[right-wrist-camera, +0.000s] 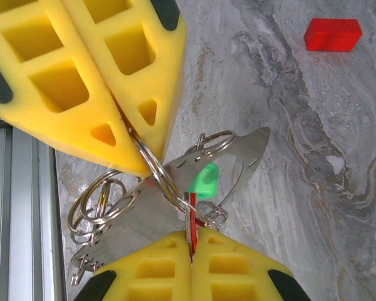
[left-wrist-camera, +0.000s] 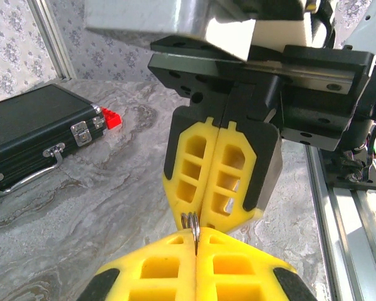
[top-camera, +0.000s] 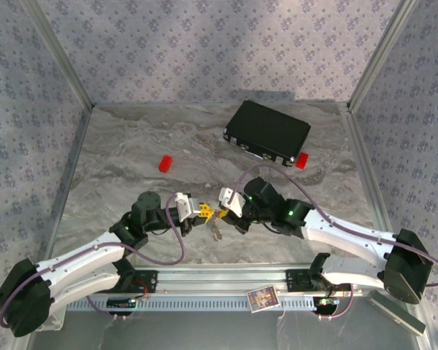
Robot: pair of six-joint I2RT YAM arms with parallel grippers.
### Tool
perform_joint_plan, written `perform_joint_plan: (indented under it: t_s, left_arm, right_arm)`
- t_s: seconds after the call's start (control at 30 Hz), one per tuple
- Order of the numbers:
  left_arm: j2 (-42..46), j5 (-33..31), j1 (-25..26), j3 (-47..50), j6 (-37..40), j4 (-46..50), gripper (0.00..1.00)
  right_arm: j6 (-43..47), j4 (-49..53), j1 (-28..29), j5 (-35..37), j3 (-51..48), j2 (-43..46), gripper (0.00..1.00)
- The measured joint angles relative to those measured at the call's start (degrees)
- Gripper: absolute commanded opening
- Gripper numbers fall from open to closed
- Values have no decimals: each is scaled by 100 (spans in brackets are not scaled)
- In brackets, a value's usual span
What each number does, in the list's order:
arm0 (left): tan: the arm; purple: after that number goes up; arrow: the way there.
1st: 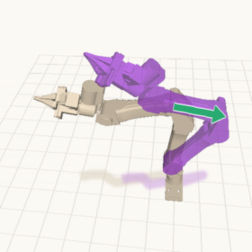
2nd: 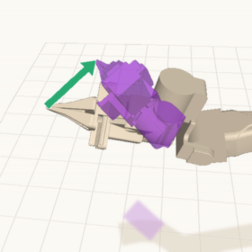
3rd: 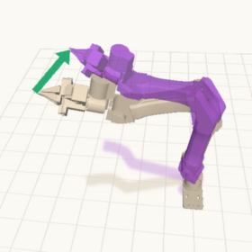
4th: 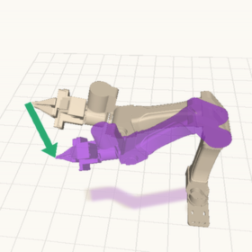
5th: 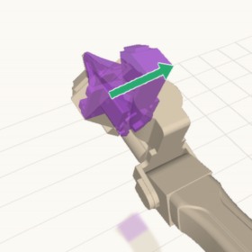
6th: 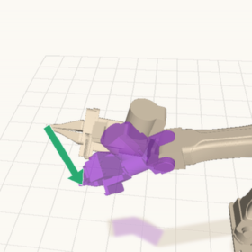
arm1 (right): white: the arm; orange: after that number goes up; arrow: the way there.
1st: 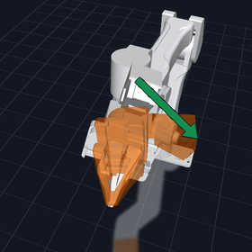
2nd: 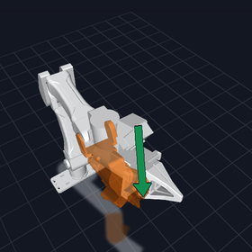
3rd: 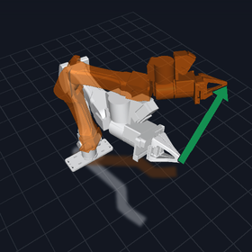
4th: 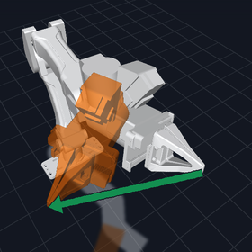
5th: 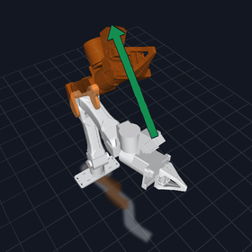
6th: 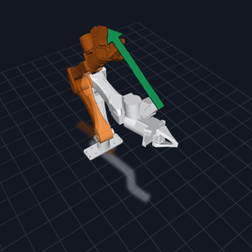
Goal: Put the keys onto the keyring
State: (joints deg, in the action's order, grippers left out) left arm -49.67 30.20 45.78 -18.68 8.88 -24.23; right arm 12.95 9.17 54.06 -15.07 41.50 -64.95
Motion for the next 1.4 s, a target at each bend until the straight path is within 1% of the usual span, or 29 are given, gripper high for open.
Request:
perform_joint_plan:
  t_s: [0.17, 0.23, 0.37, 0.5, 0.7, 0.97, 1.1, 1.2, 1.27, 1.4]
  left_arm:
    - [0, -2, 0, 0, 0, 2, 0]
    - [0, 0, 0, 0, 0, 2, 0]
    - [0, 0, 0, 0, 0, 2, 0]
    - [0, 0, 0, 0, 0, 2, 0]
    - [0, 4, 0, 0, 0, 2, 0]
    - [-37, 76, 0, 0, 0, -9, 0]
    - [-37, 116, 0, 0, 0, -7, 0]
    - [-37, 131, 0, 0, 0, -7, 0]
    - [-37, 131, -2, 0, 0, -4, 0]
    - [-39, 129, -2, 0, 0, -9, 0]
  right_arm:
    - [0, -2, 22, -107, 107, -216, 5]
    - [0, -2, 26, -118, 120, -229, 10]
    - [33, 9, 24, -105, 120, -208, 28]
    - [42, 33, -4, -74, 105, 63, 31]
    - [42, -2, -173, -181, 52, 529, 30]
    - [37, -236, -186, -485, 48, 413, 29]
    - [31, -376, -199, -645, 48, 245, 27]
    - [11, -420, -223, -732, 48, 127, 24]
    - [-7, -437, -245, -793, 44, 96, 19]
    - [-24, -463, -295, -942, 42, 81, 6]
